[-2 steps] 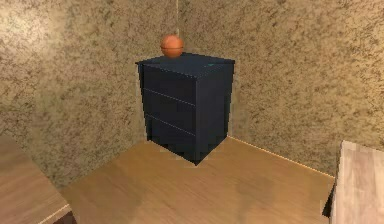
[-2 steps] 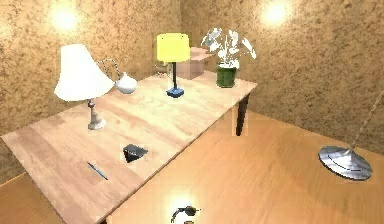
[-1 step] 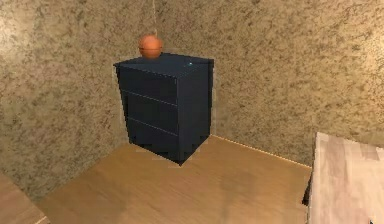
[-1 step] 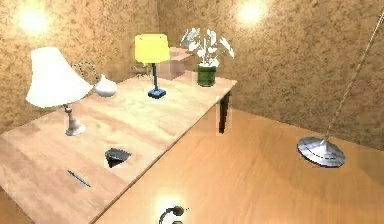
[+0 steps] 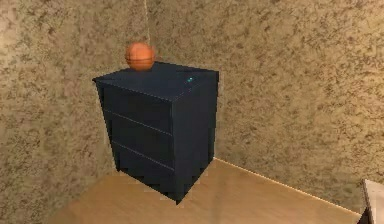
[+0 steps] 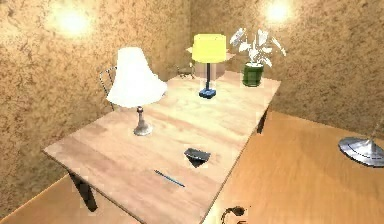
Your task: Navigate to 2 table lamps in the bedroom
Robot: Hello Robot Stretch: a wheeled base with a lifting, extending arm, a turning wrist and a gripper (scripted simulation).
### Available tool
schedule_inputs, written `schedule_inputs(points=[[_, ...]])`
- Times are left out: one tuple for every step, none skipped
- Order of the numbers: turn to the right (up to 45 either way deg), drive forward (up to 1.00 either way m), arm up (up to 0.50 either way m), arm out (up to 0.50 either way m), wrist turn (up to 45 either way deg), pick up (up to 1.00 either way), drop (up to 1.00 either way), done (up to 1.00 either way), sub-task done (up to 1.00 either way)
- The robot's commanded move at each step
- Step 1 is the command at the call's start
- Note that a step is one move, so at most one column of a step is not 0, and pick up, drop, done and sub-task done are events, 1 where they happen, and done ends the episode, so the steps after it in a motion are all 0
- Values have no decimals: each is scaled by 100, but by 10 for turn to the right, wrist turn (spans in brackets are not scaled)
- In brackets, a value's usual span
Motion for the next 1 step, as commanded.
schedule_inputs(points=[[450, 0, 0, 0, 0, 0, 0, 0, 0]])
